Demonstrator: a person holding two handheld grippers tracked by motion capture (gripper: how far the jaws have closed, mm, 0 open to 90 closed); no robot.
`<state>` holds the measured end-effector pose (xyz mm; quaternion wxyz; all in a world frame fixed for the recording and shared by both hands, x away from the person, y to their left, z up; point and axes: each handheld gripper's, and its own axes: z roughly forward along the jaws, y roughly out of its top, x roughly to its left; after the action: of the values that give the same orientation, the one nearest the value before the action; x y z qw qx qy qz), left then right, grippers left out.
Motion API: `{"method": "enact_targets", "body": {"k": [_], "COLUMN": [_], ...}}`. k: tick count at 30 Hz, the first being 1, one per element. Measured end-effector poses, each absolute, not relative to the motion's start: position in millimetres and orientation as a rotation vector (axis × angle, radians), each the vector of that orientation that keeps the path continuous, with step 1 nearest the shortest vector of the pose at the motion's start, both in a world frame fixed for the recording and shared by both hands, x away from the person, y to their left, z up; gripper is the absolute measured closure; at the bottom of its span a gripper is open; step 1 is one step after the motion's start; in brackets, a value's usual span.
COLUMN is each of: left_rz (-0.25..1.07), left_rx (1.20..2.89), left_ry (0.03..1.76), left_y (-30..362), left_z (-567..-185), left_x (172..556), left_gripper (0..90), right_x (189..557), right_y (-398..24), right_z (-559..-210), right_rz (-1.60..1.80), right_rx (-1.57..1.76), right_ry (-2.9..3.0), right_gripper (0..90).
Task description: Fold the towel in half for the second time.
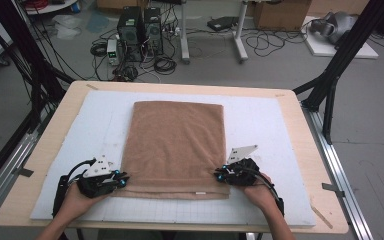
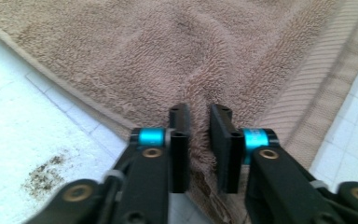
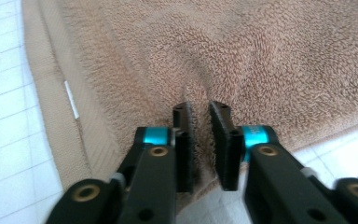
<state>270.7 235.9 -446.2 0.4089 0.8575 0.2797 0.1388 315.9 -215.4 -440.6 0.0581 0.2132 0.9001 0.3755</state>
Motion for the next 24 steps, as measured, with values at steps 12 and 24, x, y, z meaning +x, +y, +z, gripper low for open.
{"method": "enact_targets", "body": {"k": [12, 24], "left_rz": [0.318, 0.309], "left_rx": [2.154, 2.155], "left_ry": [0.685, 0.740], "left_y": [244.4, 255.5], "left_z": [-440.0, -440.2], "left_x": [262.9, 262.3], "left_gripper": [84.9, 56.1], "right_x": [311.2, 302.3], "right_y": [-216.7, -228.2], "right_z": [-434.5, -427.9], "right_rz": [1.151, 1.201], "right_rx": [0.604, 0.641], "right_ry": [2.793, 2.765], "right_gripper": [85.5, 59.1]}}
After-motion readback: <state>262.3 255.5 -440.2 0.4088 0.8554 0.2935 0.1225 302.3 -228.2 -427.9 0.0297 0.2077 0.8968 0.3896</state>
